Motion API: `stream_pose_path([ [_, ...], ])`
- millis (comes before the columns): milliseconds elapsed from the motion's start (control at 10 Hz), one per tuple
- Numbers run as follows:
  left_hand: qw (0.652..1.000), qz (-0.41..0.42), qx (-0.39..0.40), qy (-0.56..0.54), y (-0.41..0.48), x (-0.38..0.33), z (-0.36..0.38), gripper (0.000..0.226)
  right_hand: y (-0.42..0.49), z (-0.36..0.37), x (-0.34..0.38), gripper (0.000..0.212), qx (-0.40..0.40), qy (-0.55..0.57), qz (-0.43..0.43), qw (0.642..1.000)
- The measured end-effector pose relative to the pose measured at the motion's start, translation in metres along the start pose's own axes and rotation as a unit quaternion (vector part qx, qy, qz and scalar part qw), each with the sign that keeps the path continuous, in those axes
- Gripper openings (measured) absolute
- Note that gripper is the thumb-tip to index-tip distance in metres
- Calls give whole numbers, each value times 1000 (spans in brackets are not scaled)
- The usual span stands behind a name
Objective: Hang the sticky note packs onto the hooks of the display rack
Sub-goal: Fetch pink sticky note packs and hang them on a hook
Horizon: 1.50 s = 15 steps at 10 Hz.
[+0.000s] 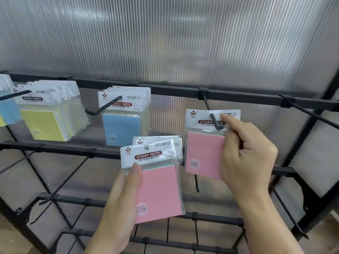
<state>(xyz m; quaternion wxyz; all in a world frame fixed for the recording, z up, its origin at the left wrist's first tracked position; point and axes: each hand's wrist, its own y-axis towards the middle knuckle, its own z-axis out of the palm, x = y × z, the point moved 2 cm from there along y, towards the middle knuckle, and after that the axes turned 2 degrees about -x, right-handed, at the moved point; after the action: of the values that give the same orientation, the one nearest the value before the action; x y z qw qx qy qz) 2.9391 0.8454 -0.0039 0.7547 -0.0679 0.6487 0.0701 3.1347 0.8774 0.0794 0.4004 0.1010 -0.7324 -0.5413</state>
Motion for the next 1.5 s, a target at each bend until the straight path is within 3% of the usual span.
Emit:
stream_pose_path([
  [100, 1000, 22, 1, -14, 3, 1, -3, 71, 10, 16, -13, 33, 8, -23, -24, 999],
  [300, 997, 19, 61, -54, 0, -12, 10, 50, 18, 40, -31, 40, 51, -33, -17, 998],
  [600, 991, 51, 88, -84, 12, -18, 17, 58, 33, 52, -49, 36, 154, -100, 1, 983],
  [700, 991, 48, 87, -93, 12, -23, 20, 53, 28, 37, -41, 28, 111, -108, 39, 987],
  [800, 990, 54, 87, -96, 15, -25, 24, 52, 10, 16, -18, 15, 82, 15, 69, 994],
  [900, 990, 57, 87, -98, 15, -26, 27, 51, -9, 10, 12, 24, 132, 165, 95, 973],
  [1000, 989, 68, 80, -103, 11, -27, 28, 43, -17, 15, 27, 23, 168, 211, 138, 953],
  [1200, 989, 72, 79, -101, 4, -30, 24, 58, -23, 18, 29, 21, 171, 204, 165, 950],
  [1500, 987, 67, 94, -109, 1, -32, 19, 69, -32, 9, 40, 11, 87, 219, 137, 962],
])
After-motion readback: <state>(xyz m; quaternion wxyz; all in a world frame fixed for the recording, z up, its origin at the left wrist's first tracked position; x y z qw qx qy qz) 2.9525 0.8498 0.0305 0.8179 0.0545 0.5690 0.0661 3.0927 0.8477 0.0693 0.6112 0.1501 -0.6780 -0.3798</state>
